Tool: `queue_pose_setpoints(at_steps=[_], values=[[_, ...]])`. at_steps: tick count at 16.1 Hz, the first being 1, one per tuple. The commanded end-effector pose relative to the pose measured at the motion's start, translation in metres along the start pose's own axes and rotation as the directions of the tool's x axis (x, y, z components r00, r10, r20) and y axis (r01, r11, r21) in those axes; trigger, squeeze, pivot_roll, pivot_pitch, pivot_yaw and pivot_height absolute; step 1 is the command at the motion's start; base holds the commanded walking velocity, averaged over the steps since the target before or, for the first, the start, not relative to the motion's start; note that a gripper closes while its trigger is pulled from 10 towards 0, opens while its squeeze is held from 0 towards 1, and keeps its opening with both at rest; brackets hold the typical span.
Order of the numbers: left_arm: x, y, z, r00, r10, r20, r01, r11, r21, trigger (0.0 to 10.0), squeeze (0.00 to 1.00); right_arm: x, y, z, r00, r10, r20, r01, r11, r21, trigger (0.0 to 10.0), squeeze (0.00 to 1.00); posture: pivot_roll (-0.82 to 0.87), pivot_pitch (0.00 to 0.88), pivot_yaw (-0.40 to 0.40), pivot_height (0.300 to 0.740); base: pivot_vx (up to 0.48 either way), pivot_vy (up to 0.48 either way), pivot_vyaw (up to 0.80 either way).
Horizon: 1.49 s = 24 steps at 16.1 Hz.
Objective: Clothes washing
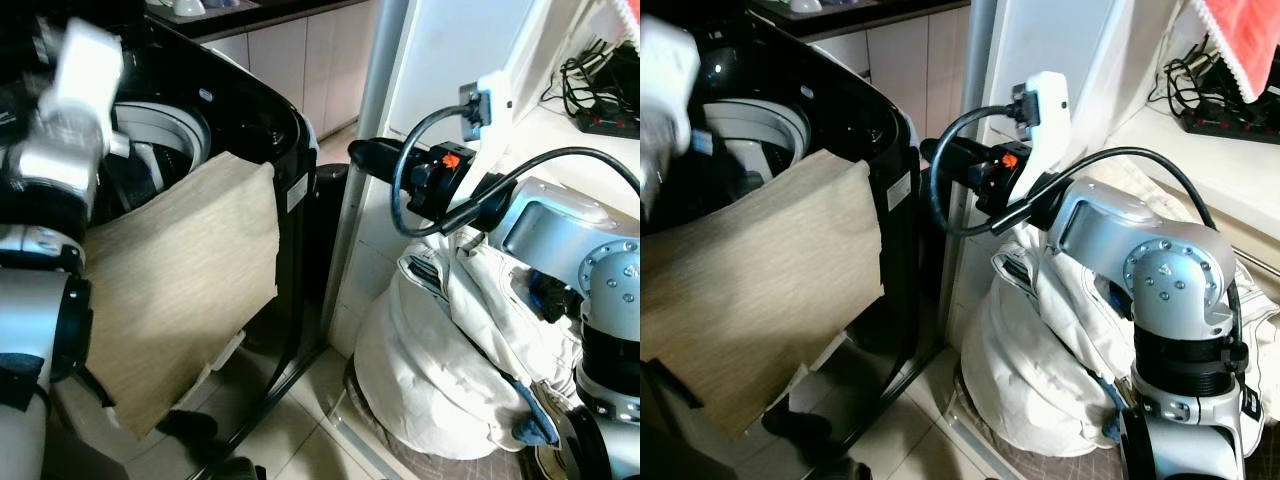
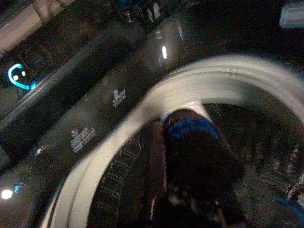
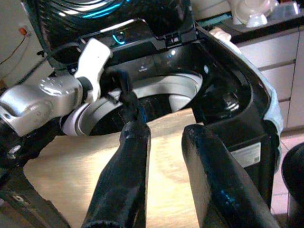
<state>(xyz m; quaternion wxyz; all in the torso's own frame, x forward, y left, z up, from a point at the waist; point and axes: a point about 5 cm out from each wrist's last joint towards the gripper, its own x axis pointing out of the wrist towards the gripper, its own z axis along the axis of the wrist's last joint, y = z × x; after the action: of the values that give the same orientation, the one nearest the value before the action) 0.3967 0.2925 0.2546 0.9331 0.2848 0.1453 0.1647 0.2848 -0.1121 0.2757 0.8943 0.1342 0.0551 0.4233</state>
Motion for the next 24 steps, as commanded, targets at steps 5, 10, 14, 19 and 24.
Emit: queue_pose_setpoints(at_steps=[5,10,14,19,24], values=[[-0.001,0.019,0.016,1.000,-0.020,-0.018,0.021,0.996,0.087,10.0,1.00,-0.006,-0.001,0.000,1.000,-0.017,0.012,0.018,0.999,-0.032,10.0,0.00,-0.11,0.007,-0.028,0.740,0.000,0.000,0.00],[-0.002,0.014,0.013,0.983,-0.153,-0.096,0.170,0.964,0.204,10.0,1.00,-0.009,-0.008,-0.001,0.999,-0.051,-0.004,0.050,0.998,-0.042,10.0,0.00,-0.10,0.011,-0.029,0.740,0.000,0.000,0.00],[-0.003,0.008,0.003,0.957,-0.231,-0.177,0.277,0.912,0.303,10.0,1.00,-0.011,-0.011,-0.001,0.997,-0.071,-0.008,0.070,0.996,-0.047,10.0,0.00,-0.10,0.011,-0.029,0.740,0.000,0.000,0.00],[-0.003,0.006,-0.005,0.937,-0.237,-0.257,0.339,0.794,0.505,10.0,0.00,-0.016,-0.024,-0.004,0.984,-0.175,-0.038,0.171,0.981,-0.089,10.0,0.00,-0.10,0.012,-0.035,0.740,0.000,0.000,0.00],[-0.004,-0.002,-0.006,0.905,-0.282,-0.318,0.424,0.646,0.635,10.0,0.00,-0.024,-0.040,-0.002,0.954,-0.298,-0.009,0.295,0.949,-0.114,10.0,0.00,-0.10,0.003,-0.026,0.740,0.000,0.000,0.00]])
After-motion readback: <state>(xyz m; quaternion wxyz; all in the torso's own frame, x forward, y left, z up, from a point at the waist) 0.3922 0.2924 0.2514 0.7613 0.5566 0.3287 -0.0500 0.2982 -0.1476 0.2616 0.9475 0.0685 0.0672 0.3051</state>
